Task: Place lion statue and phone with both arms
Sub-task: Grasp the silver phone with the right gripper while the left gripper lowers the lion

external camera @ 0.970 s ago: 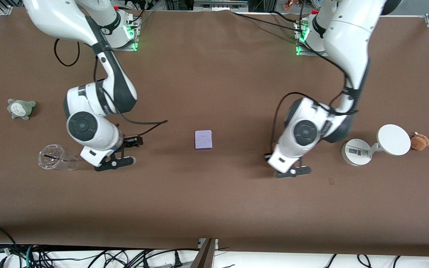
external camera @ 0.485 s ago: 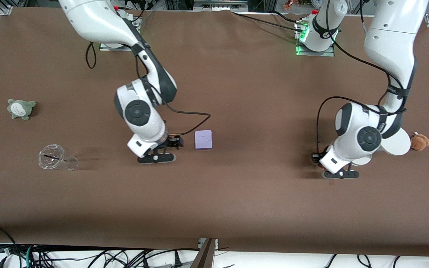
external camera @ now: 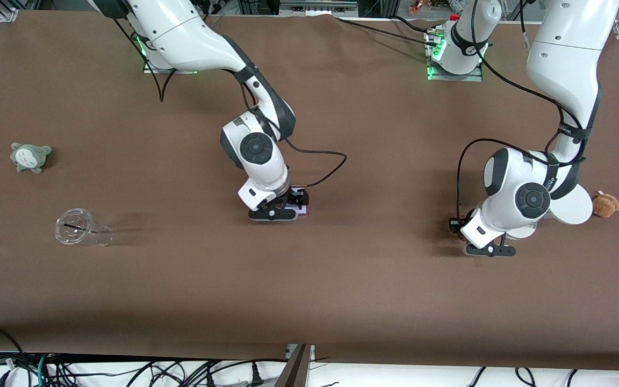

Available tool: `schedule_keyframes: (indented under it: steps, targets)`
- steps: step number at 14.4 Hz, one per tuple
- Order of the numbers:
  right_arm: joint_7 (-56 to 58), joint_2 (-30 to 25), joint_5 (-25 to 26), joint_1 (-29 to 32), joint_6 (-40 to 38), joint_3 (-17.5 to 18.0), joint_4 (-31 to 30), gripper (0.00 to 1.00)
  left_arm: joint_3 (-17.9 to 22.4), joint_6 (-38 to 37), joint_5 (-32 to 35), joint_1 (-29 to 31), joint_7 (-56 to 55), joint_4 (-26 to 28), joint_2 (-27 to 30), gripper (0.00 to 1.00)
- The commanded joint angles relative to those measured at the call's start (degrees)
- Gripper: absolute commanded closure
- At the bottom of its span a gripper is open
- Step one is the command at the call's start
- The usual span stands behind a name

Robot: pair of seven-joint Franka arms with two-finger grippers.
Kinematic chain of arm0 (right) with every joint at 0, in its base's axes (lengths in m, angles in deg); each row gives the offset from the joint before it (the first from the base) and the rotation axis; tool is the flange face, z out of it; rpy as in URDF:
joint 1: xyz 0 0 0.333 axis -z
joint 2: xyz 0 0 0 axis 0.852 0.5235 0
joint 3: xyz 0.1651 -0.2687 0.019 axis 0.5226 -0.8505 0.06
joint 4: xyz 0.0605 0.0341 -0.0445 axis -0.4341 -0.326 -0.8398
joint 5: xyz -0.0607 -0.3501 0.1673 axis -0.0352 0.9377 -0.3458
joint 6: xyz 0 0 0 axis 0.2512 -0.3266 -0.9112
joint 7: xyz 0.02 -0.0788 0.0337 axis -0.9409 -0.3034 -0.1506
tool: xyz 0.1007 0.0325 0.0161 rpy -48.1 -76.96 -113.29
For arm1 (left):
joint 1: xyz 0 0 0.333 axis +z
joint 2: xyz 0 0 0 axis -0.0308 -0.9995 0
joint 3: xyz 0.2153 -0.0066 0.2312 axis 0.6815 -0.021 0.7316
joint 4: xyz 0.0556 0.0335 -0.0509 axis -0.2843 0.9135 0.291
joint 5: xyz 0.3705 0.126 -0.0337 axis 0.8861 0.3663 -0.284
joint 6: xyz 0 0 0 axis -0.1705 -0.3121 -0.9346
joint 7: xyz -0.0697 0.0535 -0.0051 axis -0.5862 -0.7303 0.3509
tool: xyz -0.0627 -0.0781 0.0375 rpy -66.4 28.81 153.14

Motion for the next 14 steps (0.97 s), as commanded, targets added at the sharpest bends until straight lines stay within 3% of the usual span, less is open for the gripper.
schedule_keyframes:
  steps: [1, 3, 4, 7, 8, 11, 14]
  targets:
    - [-0.7, 1.2, -0.4, -1.1, 1.4, -0.7, 1.2, 0.00, 0.0, 0.4, 1.4, -0.1, -0.3, 0.6, 0.4, 1.00]
    - [-0.6, 1.5, -0.3, -1.3, 2.1, -0.8, 1.2, 0.00, 0.0, 0.4, 1.4, -0.1, -0.2, 0.6, 0.4, 1.00]
    - [-0.6, 1.5, -0.3, -1.3, 2.8, -0.8, 1.2, 0.00, 0.0, 0.4, 1.4, -0.1, -0.2, 0.5, 0.3, 0.94]
    - [-0.6, 2.0, -0.3, -2.2, 3.4, -0.8, 1.1, 0.00, 0.0, 0.3, 1.3, 0.2, -0.4, 0.5, 0.3, 0.05]
    - [-0.7, 2.2, -0.2, -2.4, 3.8, -0.8, 1.1, 0.00, 0.0, 0.2, 1.3, 0.4, -0.2, 0.6, 0.4, 0.00]
    - [-0.7, 3.1, 1.6, -2.5, 4.3, -0.9, 1.1, 0.00, -0.1, -0.5, 1.3, 0.6, -0.1, 0.5, 2.1, 0.00]
    - [-0.7, 3.5, 2.5, -2.7, 4.4, -0.9, 1.1, 0.00, -0.3, -7.6, 0.8, 0.4, -0.3, 0.4, 8.3, 0.00]
